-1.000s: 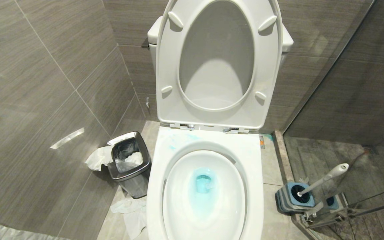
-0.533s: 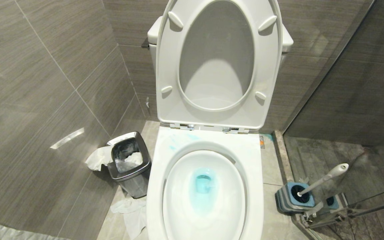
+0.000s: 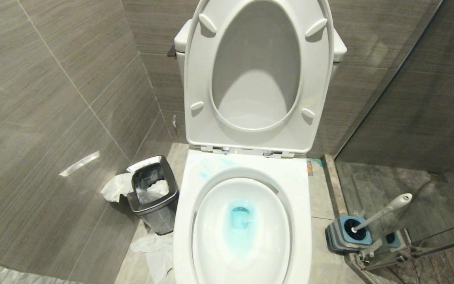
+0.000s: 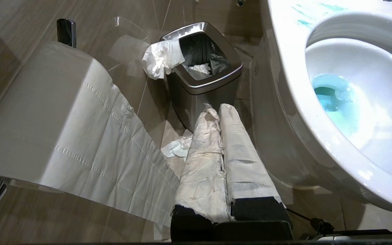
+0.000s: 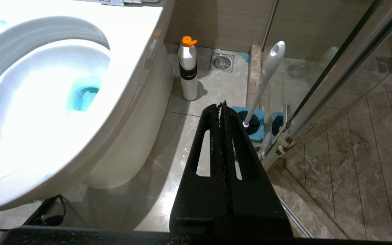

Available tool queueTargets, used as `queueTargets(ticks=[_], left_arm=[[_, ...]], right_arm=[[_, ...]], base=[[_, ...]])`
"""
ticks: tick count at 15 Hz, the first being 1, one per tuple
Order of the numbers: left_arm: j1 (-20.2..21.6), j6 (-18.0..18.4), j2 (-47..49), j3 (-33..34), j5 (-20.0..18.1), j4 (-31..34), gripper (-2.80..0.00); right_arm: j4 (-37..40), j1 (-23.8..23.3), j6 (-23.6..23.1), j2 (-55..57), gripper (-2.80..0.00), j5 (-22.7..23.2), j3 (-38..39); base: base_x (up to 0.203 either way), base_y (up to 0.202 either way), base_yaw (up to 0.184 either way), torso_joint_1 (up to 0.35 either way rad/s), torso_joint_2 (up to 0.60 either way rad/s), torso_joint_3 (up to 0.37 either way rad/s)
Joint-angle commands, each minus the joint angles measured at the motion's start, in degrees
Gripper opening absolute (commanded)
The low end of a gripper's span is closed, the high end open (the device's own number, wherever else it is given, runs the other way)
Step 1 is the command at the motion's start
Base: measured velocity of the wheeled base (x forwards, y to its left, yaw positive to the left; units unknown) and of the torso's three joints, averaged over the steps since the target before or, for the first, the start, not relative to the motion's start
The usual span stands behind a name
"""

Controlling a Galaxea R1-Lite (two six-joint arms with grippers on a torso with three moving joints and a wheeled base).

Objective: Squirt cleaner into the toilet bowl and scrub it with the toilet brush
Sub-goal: Flush the toilet

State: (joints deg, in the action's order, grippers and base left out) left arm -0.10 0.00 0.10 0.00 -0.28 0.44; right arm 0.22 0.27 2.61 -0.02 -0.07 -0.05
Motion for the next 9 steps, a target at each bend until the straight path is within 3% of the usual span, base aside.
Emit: queueTargets(ticks=[1, 9], left_arm=[[0.01, 0.00, -0.01, 0.18, 0.02, 0.00, -2.80], [0.01, 0.00, -0.01, 0.18, -0.07, 0.00, -2.80]], right_arm=[[0.00, 0.00, 0.03, 0.11, -2.80, -0.01, -0.04], [-0.04, 0.07, 0.03, 0.11, -2.80, -0.01, -0.04]], base=[[0.000, 0.000, 0.000, 0.000, 0.00, 0.000], [0.000, 0.000, 0.000, 0.000, 0.00, 0.000]])
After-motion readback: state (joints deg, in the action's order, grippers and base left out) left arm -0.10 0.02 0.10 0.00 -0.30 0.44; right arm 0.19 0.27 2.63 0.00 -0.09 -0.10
